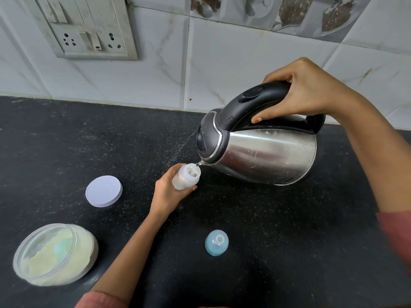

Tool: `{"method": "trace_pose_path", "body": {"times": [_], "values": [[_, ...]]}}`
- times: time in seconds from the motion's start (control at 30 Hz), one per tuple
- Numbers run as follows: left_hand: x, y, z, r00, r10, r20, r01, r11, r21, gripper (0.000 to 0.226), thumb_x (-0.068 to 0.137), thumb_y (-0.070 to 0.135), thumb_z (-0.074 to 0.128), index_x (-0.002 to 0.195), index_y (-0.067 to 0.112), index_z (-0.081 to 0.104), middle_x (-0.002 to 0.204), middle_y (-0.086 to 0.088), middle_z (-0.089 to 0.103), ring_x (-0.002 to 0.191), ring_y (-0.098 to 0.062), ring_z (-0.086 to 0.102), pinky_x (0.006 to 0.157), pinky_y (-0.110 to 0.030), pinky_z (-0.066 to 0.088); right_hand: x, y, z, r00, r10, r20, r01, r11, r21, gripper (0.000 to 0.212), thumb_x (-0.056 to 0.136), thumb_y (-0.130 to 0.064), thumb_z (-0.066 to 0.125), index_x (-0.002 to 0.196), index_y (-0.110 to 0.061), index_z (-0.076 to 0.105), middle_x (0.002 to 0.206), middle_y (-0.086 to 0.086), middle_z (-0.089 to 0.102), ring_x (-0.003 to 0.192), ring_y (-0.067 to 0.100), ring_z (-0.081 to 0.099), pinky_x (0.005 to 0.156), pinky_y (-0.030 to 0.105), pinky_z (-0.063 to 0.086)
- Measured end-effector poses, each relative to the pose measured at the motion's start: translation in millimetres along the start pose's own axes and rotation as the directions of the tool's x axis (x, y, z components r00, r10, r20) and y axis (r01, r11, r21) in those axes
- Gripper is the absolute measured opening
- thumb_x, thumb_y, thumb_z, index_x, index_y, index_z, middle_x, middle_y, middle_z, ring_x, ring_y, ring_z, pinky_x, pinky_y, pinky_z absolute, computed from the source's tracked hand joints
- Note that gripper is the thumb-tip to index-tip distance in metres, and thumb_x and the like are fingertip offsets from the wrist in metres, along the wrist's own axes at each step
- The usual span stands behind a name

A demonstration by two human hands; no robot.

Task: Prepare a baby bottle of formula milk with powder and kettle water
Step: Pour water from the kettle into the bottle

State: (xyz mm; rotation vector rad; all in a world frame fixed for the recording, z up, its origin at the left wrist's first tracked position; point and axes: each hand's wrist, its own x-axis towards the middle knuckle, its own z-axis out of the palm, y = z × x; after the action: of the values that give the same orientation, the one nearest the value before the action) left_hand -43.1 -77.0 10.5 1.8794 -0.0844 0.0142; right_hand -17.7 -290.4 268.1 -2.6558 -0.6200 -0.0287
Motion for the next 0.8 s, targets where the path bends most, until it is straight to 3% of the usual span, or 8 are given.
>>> {"method": "trace_pose_path", "body": {"times": [0.2, 0.5, 0.8], "values": [[-0.7, 0.5, 1.1, 1.000, -0.006, 0.007, 0.006, 1.000, 0.001, 0.057, 0.065, 0.011, 0.081, 0.113, 0.025, 0.054, 0.108, 0.014, 0.057, 0.101, -0.005, 0.050, 0.074, 0.001, 0.036, -0.6, -0.6, -2.4, 1.000, -0.020, -0.021, 0.019, 1.000, -0.019, 0.042, 0.055, -0.039, 0.077, 0.079, -0.006, 0.068, 0.071, 0.015, 0.065, 0.066, 0.022, 0.056, 0.062, 0.035, 0.045], [-1.6, 2.4, 1.1, 1.000, -0.016, 0.016, 0.016, 1.000, -0.001, 0.057, 0.065, 0.010, 0.081, 0.113, 0.025, 0.053, 0.107, 0.015, 0.055, 0.101, -0.004, 0.048, 0.073, 0.005, 0.033, -1.6, -0.4, -3.3, 0.999, -0.043, -0.017, 0.042, 0.999, -0.033, 0.038, 0.058, -0.034, 0.079, 0.080, -0.006, 0.068, 0.072, 0.016, 0.066, 0.072, 0.033, 0.060, 0.065, 0.039, 0.047], [-0.7, 4.4, 1.6, 1.000, -0.005, 0.010, 0.005, 1.000, -0.004, 0.057, 0.066, 0.009, 0.081, 0.111, 0.027, 0.052, 0.107, 0.014, 0.056, 0.101, -0.004, 0.048, 0.074, 0.005, 0.033, -2.1, -1.9, -4.8, 0.999, -0.032, 0.005, 0.032, 0.999, -0.034, 0.035, 0.057, -0.035, 0.078, 0.079, -0.010, 0.068, 0.071, 0.012, 0.067, 0.070, 0.028, 0.061, 0.065, 0.040, 0.048]]}}
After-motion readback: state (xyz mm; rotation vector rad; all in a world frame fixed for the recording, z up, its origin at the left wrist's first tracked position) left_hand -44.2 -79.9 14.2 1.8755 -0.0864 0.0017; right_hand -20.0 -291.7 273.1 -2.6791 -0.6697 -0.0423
